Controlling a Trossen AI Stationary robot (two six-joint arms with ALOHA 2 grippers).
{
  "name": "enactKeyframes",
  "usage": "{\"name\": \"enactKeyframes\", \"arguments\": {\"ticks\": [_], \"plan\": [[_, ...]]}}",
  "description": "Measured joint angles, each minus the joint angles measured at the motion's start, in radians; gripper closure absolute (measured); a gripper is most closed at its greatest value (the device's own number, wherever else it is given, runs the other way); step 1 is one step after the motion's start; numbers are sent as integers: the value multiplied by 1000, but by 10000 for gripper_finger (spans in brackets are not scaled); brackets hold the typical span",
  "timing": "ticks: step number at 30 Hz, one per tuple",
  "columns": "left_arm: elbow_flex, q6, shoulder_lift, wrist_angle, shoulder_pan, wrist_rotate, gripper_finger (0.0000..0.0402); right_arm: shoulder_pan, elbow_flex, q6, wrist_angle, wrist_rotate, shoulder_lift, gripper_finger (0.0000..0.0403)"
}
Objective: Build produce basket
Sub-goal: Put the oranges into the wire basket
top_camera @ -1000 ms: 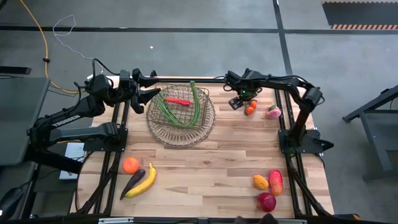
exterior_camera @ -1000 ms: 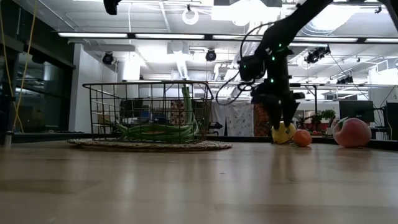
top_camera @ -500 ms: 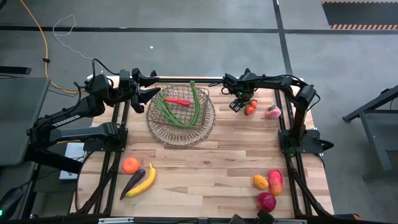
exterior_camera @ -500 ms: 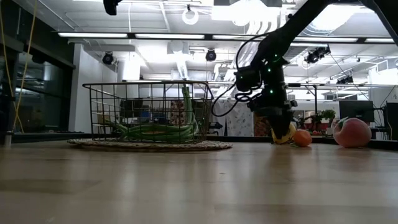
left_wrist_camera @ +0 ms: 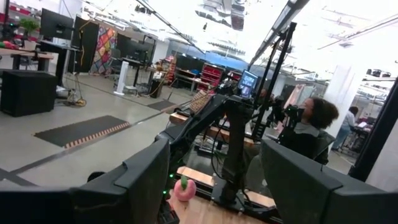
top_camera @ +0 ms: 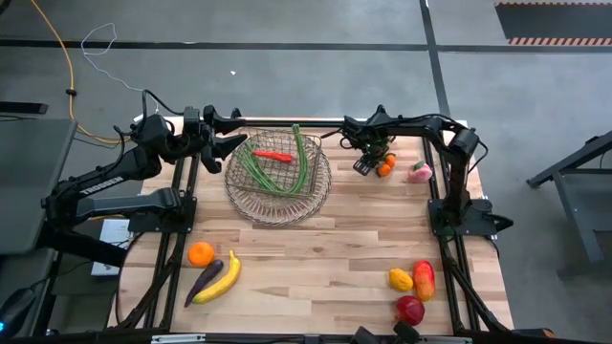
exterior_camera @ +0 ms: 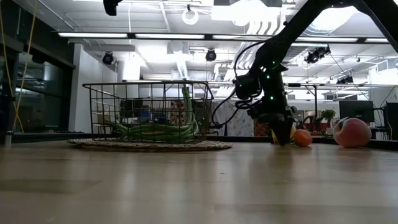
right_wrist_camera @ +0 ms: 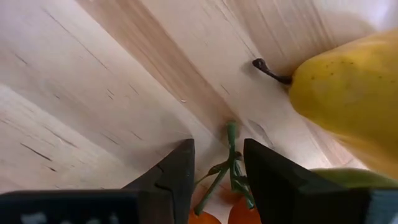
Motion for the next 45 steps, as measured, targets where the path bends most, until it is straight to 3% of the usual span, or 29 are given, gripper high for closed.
{"name": "enactKeyframes", "arguments": {"ticks": [8,16,22,28,38,45], "plan": [[0,-1,0,0,0,0,163,-1,0,-51,3,-37,1,301],[0,0,0,0,0,0,163,0,0,-51,3,-71,1,392],[0,2,0,0,0,0,163,16,-2,-52,-31,-124,-26,398],[0,2,0,0,0,1,163,87,-51,-30,30,-156,-192,400],[0,2,0,-1,0,1,163,283,-307,242,415,-219,-616,402],[0,2,0,-1,0,1,163,405,-278,217,691,-181,-794,402]]}}
